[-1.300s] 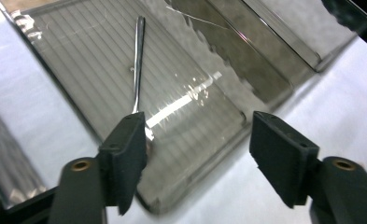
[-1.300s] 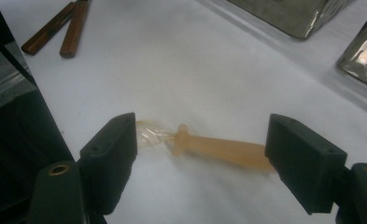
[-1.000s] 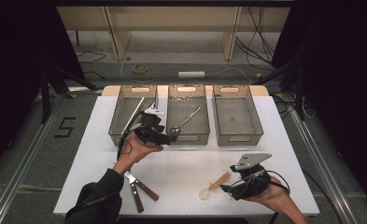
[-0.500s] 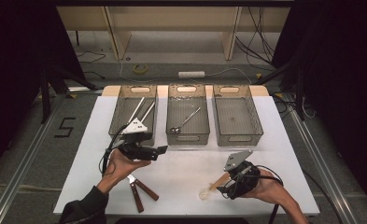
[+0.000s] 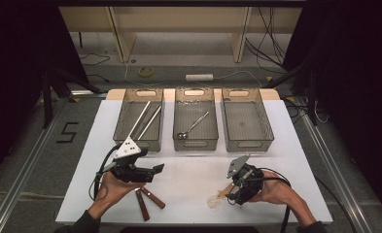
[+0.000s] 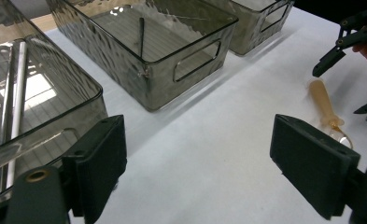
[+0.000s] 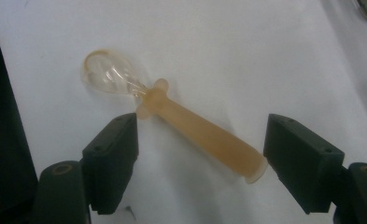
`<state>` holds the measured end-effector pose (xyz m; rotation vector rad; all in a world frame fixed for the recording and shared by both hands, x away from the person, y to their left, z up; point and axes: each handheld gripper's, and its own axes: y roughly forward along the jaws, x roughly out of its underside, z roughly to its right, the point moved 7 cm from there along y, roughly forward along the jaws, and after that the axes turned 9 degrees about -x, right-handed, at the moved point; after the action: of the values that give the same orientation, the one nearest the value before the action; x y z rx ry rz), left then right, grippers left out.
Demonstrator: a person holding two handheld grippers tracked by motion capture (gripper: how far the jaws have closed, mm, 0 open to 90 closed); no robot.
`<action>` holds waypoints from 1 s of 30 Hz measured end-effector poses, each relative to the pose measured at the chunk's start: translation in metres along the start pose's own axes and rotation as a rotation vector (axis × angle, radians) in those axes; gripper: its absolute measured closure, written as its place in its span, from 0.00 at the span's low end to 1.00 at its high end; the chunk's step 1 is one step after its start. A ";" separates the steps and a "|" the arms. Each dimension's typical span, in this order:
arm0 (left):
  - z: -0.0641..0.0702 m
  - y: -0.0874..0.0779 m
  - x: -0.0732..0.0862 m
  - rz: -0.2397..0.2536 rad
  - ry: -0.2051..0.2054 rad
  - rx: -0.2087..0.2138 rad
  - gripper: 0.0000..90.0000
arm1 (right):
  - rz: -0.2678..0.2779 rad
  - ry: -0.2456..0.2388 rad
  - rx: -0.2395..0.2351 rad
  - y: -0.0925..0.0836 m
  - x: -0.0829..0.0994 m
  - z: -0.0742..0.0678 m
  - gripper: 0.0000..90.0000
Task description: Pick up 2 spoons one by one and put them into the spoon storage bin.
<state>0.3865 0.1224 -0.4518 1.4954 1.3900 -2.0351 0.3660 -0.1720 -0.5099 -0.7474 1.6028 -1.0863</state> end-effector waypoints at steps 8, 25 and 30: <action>0.002 -0.006 0.006 0.007 -0.003 0.007 0.20 | -0.025 -0.039 -0.012 0.006 -0.003 -0.003 0.31; 0.005 -0.004 0.009 -0.007 0.014 0.005 0.20 | -0.035 -0.114 -0.040 0.017 -0.013 -0.016 0.37; 0.005 -0.003 0.010 -0.013 0.014 0.005 0.20 | -0.047 -0.129 -0.040 0.020 -0.014 -0.016 0.41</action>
<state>0.3771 0.1231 -0.4581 1.5087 1.4045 -2.0410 0.3554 -0.1468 -0.5213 -0.8683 1.5077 -1.0213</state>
